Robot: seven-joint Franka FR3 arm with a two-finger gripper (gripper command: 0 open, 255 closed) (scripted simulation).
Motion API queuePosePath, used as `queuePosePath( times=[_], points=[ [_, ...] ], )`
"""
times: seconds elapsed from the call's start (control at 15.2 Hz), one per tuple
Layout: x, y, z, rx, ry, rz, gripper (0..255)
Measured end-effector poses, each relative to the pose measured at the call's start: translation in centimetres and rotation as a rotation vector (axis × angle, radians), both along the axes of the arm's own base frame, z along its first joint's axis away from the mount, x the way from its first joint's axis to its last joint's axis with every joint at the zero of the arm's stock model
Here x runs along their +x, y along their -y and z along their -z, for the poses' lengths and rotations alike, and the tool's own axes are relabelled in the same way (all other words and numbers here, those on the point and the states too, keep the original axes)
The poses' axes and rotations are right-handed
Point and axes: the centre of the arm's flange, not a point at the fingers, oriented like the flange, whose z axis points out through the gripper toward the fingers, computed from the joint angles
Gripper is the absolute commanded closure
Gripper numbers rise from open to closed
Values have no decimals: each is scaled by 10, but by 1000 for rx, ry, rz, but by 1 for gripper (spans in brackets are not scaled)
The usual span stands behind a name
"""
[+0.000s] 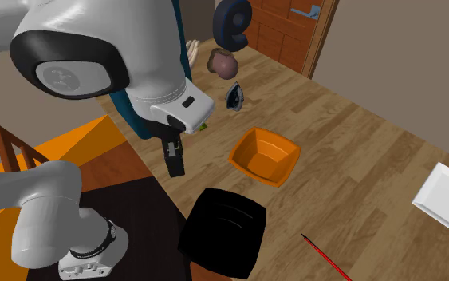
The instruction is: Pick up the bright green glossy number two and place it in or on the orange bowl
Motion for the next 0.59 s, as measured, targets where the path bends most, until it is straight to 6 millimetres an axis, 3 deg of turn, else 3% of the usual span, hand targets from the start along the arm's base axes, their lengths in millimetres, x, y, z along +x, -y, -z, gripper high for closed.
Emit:
queuePosePath(
  times=[0.2,0.59],
  points=[
    [5,-16,7,-3,2,-9,0],
    [23,-85,43,-20,10,-48,0]
  ],
)
